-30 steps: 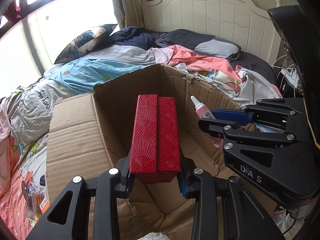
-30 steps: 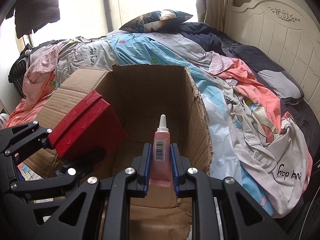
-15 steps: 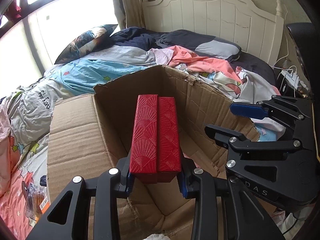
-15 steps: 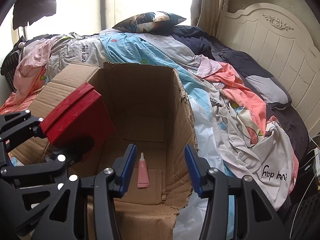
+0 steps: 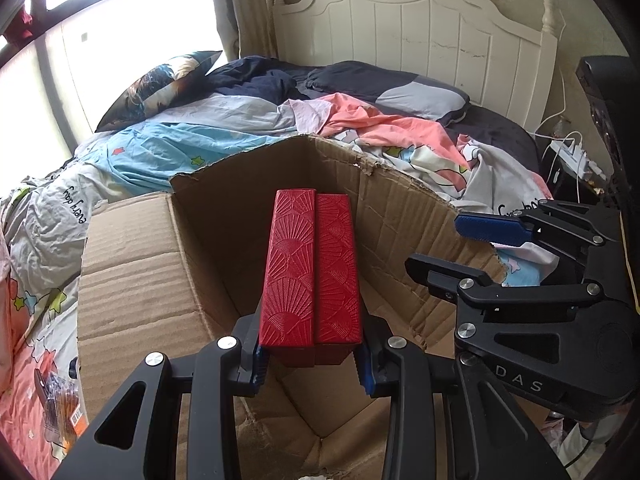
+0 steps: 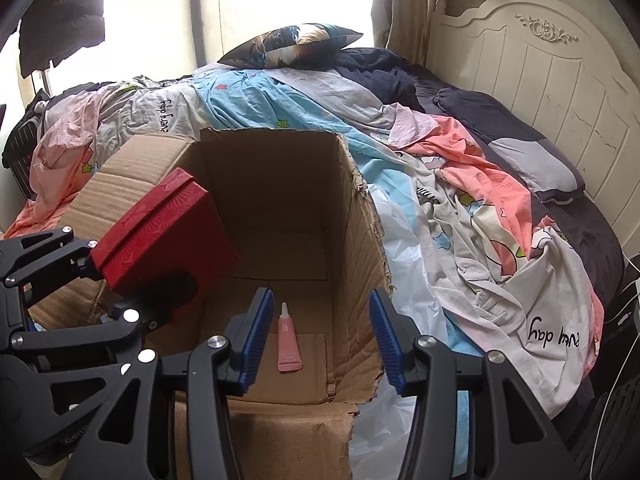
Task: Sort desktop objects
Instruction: 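Lower the red gift box into the cardboard box and open the left tool, then withdraw both tools from the cardboard box back toward the duvet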
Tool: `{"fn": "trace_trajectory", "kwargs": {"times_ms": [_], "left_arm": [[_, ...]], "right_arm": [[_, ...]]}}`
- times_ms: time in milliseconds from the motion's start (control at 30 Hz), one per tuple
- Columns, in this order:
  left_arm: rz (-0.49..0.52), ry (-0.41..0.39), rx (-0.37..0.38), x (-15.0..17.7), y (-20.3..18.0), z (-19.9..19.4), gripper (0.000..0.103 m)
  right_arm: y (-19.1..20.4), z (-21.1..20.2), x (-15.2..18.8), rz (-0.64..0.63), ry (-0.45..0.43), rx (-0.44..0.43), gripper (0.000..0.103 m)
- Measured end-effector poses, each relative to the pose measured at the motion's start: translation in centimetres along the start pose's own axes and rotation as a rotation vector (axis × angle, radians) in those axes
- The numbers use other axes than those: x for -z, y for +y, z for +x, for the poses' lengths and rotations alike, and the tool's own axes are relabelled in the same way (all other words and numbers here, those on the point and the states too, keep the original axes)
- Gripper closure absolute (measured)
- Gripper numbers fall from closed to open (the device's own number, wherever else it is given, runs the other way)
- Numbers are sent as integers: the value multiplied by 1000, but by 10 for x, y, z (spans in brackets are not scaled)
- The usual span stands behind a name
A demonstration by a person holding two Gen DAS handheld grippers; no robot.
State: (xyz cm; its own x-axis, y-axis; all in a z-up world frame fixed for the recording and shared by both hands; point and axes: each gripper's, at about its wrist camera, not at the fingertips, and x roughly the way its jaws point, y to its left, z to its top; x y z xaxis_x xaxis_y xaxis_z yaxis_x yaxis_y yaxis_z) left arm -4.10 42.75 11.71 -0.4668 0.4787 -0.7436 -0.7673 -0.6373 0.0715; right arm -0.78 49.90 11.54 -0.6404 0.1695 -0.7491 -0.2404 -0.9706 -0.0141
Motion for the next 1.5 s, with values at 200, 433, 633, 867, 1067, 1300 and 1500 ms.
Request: {"fn": "trace_trajectory", "kwargs": {"times_ms": [200, 433, 633, 867, 1067, 1300, 1500], "left_arm": [[2, 1, 2, 0, -1, 1, 68], [11, -2, -15, 1, -2, 0, 60], [-3, -4, -49, 3, 3, -3, 43], [-42, -1, -96, 6, 16, -4, 13], [-58, 9, -109, 11, 25, -7, 4], [-74, 1, -126, 18, 35, -18, 0], [-95, 11, -107, 27, 45, -25, 0]], "right_arm": [[-1, 1, 1, 6, 5, -11, 56], [-2, 1, 2, 10, 5, -16, 56], [-2, -1, 2, 12, 4, -26, 56], [-1, -3, 2, 24, 5, -32, 56], [1, -5, 3, 30, 11, -37, 53], [9, -7, 5, 40, 9, -51, 44], [18, -10, 7, 30, 8, -49, 39]]}}
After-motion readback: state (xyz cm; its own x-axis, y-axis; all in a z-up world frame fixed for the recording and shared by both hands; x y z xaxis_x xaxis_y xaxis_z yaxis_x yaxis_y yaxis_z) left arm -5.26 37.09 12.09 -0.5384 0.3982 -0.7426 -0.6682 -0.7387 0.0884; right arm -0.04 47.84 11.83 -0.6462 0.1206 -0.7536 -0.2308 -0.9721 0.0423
